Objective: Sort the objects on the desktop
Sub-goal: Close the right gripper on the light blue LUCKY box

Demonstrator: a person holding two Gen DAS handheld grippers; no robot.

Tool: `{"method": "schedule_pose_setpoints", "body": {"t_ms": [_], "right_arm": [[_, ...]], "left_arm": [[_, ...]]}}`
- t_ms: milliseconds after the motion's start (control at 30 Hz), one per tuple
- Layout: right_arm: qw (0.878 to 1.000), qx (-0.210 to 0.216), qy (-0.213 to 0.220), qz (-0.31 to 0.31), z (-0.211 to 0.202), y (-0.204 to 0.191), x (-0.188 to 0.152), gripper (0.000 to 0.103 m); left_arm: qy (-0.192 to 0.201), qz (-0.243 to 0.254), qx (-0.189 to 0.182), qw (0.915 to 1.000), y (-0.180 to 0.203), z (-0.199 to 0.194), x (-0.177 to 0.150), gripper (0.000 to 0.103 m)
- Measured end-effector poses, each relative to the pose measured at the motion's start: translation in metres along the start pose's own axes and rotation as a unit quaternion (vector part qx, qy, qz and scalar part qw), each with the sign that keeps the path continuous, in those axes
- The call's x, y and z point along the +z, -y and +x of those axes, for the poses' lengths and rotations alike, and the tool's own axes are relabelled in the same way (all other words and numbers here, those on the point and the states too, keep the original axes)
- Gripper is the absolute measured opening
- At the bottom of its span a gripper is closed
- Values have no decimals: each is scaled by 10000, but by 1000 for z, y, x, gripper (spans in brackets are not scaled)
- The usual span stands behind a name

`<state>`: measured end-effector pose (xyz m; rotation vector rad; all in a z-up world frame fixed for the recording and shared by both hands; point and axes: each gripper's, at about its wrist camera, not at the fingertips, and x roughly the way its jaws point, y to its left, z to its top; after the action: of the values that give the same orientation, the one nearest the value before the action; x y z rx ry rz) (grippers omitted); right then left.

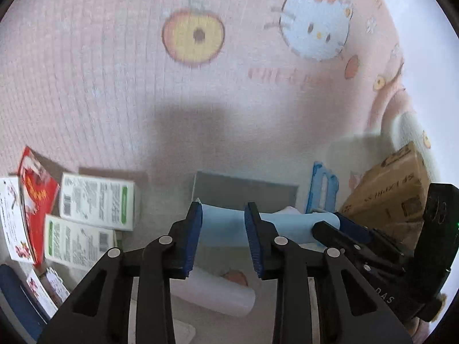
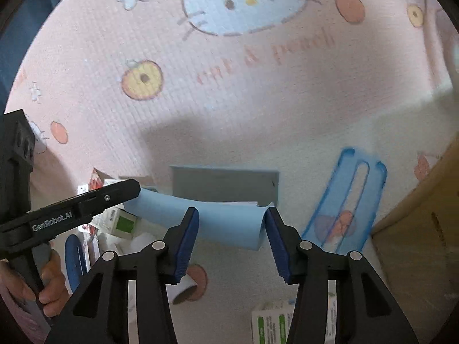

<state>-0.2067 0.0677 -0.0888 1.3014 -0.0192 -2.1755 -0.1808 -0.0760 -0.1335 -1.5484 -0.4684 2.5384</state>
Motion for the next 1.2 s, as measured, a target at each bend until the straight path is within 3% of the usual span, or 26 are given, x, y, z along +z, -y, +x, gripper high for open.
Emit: {"method": "schedule_pose_setpoints", "body": {"t_ms": [200, 333, 567, 767, 933, 967, 1000, 1033, 1200], "right_arm": [[9943, 573, -510, 735, 26, 30, -35, 46], [9909, 803, -701, 824, 24, 37, -47, 46], [9933, 637, -788, 563, 11, 30, -41, 46], [9939, 467, -695, 721, 6, 35, -27, 46], [9933, 377, -522, 956, 8, 47, -8, 46], [9934, 445, -457, 949, 10, 49, -2, 43], [9938, 545, -432, 872, 12, 50, 2, 28], [9944, 595, -442, 751, 15, 48, 6, 20], [9966, 80, -821, -50, 41, 24, 17, 18]], "left_arm": [[-498, -304, -79, 9983, -20, 28, -18, 34], [-708, -50, -55, 9975, -24, 29, -24, 34], [-904, 130, -4, 9958, -21, 20, -26, 34], [-664, 283, 65, 9974, -18, 8, -4, 36], [-586, 130, 41, 9982, -20, 24, 18, 36], [-592, 122, 29, 9982, -21, 30, 22, 36], [-639, 140, 49, 9978, -21, 36, 25, 36], [-714, 173, 112, 9972, -20, 41, 28, 36], [-1081, 391, 221, 9931, -17, 64, 27, 24]]}}
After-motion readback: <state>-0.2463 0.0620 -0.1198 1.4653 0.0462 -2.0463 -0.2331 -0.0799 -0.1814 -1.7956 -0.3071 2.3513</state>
